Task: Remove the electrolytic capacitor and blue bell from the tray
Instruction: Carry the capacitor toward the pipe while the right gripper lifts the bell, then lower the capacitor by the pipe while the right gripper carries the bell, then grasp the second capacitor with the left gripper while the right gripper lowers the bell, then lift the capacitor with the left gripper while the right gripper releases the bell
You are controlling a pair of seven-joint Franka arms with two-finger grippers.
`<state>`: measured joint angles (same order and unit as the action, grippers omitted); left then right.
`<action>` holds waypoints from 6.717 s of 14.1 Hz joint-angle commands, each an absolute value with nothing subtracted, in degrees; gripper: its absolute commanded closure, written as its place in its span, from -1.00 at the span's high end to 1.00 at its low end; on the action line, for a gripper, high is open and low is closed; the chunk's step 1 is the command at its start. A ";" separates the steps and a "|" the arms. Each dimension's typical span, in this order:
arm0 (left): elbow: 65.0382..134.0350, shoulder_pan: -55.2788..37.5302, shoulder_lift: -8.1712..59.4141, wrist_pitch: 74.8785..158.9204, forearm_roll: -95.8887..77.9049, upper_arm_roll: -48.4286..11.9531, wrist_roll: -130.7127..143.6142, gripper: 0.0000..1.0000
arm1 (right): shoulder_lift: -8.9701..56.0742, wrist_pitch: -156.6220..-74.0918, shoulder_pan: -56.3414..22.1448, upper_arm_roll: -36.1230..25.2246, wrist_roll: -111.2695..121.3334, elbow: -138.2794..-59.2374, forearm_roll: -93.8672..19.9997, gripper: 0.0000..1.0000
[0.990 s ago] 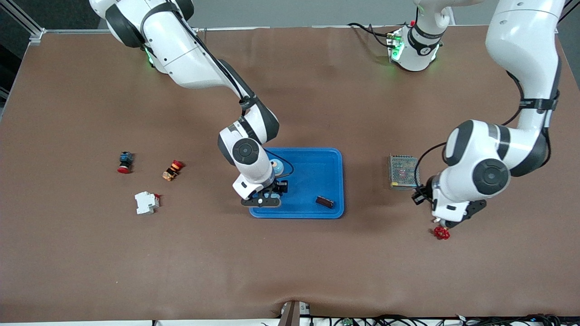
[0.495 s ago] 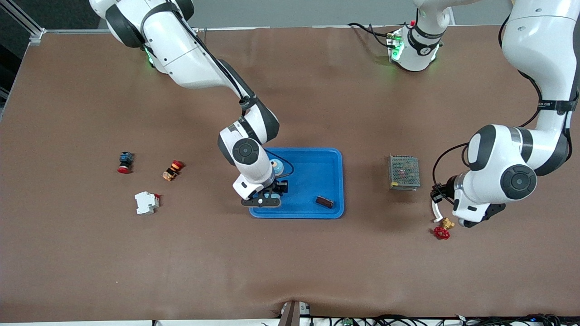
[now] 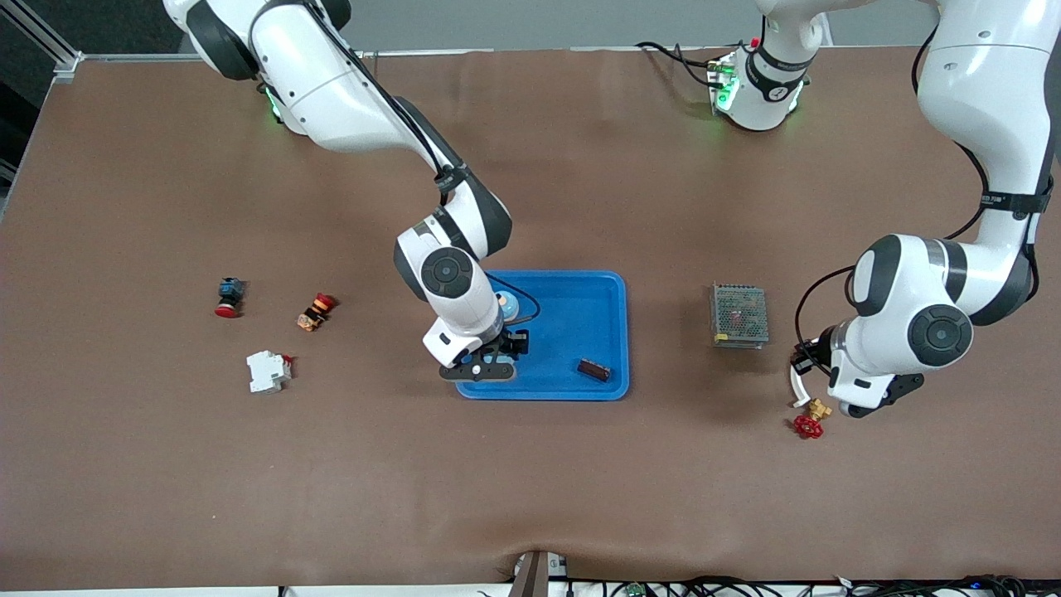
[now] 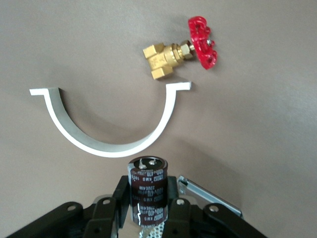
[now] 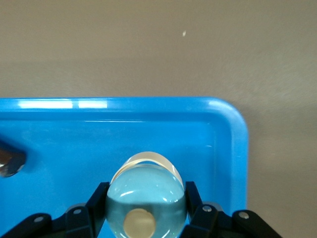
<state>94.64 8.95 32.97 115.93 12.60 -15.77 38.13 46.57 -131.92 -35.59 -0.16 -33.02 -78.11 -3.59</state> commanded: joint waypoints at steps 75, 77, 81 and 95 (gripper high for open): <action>78.23 -20.21 50.01 137.20 18.37 -15.12 98.61 1.00 | 38.85 -136.67 10.90 0.00 78.05 -99.32 -5.71 1.00; 78.31 -22.31 50.62 137.20 18.46 -14.94 99.40 0.88 | 38.15 -136.15 10.72 0.17 77.78 -98.70 -5.80 1.00; 78.66 -22.68 52.21 137.20 18.72 -14.85 99.58 0.73 | 37.44 -124.39 10.02 0.17 72.00 -92.30 -6.42 1.00; 78.93 -22.32 50.98 133.16 18.19 -15.03 99.14 -1.00 | 23.20 -106.52 -10.17 0.35 9.63 -90.09 -6.50 1.00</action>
<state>79.48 -22.12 51.64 134.28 17.66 -15.18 98.67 24.64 -106.75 -6.91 0.89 17.10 -88.97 -5.67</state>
